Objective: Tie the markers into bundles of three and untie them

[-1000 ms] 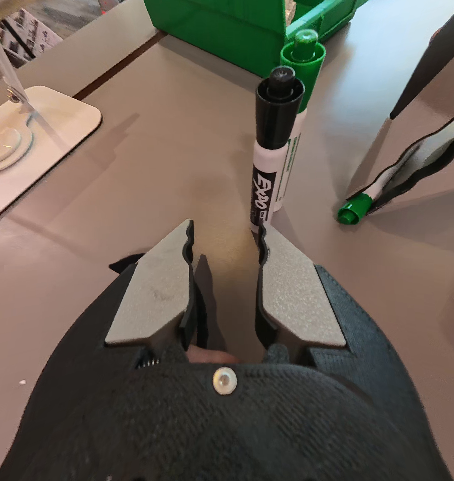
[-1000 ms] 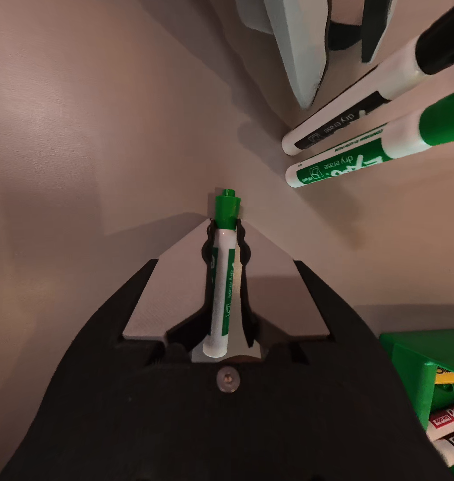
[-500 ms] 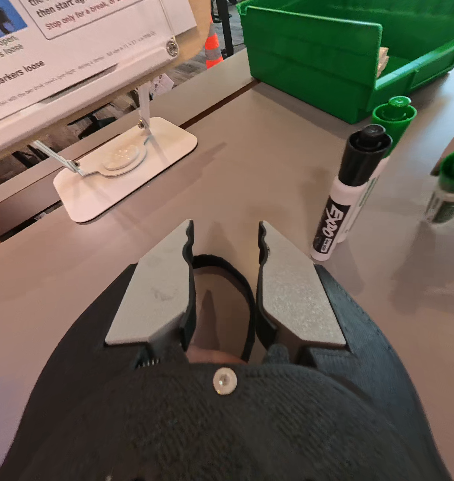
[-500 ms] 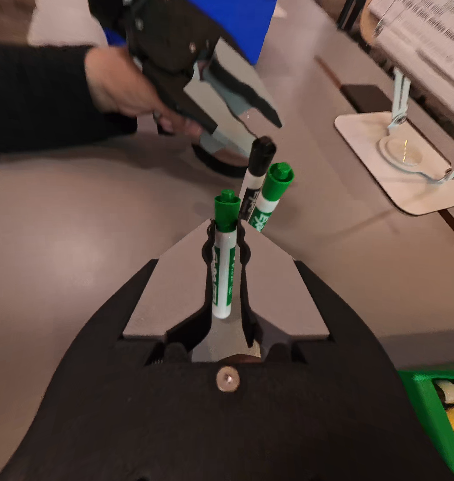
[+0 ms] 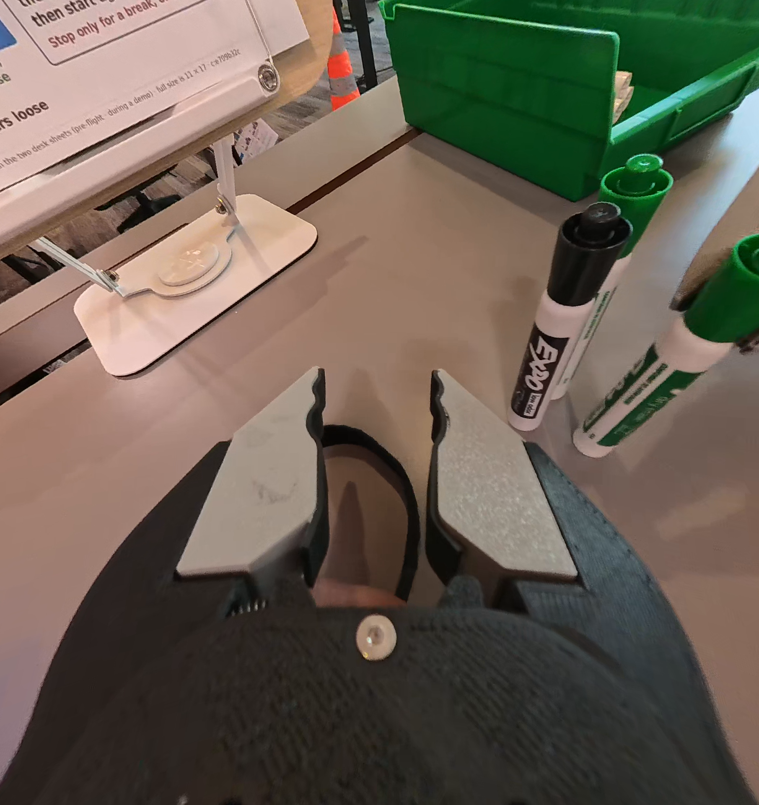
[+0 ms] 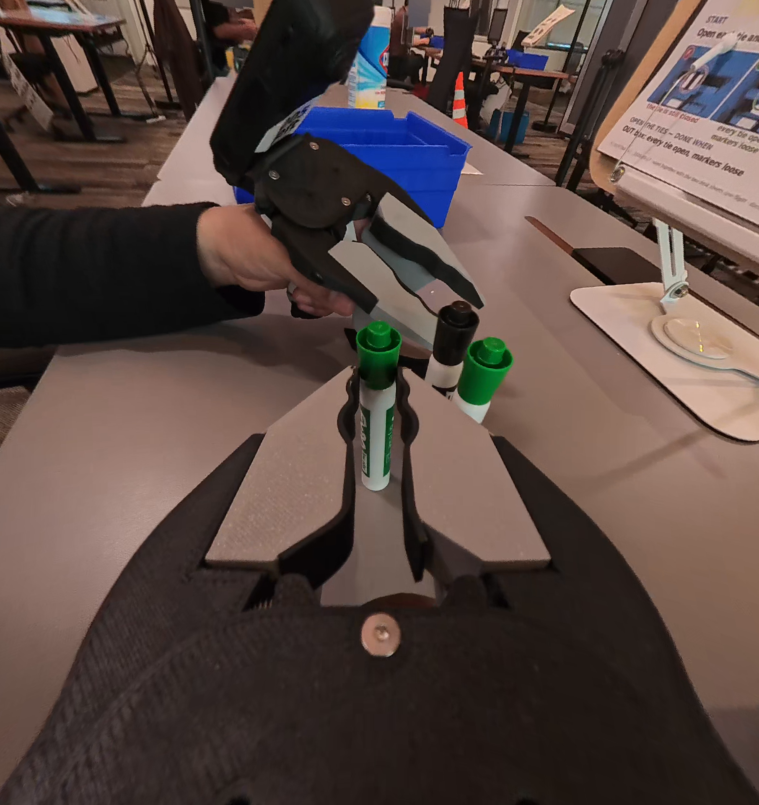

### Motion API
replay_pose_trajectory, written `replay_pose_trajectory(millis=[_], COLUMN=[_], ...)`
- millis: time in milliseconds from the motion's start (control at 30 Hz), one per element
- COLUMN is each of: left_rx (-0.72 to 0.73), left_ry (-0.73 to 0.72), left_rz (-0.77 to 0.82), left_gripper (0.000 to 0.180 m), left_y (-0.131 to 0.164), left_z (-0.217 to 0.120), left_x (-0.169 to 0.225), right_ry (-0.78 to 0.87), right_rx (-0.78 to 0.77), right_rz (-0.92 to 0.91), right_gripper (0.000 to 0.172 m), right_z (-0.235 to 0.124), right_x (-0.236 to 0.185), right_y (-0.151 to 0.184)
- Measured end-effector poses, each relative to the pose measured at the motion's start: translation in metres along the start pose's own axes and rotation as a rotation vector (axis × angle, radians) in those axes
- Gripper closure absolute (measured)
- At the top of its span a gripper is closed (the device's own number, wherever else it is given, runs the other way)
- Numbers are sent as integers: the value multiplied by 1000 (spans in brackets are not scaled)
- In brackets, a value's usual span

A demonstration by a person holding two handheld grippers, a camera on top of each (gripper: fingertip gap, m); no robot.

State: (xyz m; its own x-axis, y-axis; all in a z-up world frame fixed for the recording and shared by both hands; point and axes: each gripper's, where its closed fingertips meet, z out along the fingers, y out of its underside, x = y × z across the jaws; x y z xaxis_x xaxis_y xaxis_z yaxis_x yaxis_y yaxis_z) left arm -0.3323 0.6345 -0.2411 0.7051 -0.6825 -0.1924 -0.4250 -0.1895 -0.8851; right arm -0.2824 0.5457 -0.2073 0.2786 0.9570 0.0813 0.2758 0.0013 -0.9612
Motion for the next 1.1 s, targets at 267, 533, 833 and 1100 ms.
replay_pose_trajectory(millis=[267,533,833,1100], left_rx=[-10,-17,-13,-3], left_ry=[-10,-5,49,164], left_rz=[1,8,0,-4], left_gripper=[134,134,134,138], left_y=[3,4,3,1], left_z=[3,4,4,0], left_x=[0,1,10,29], right_ry=[32,34,43,42], right_rx=[-43,-39,-64,-84], right_rz=[-59,-55,-67,-54], right_gripper=[159,159,159,155], right_z=[-4,-5,-6,-5], right_x=[1,3,5,6], right_y=[1,2,6,12])
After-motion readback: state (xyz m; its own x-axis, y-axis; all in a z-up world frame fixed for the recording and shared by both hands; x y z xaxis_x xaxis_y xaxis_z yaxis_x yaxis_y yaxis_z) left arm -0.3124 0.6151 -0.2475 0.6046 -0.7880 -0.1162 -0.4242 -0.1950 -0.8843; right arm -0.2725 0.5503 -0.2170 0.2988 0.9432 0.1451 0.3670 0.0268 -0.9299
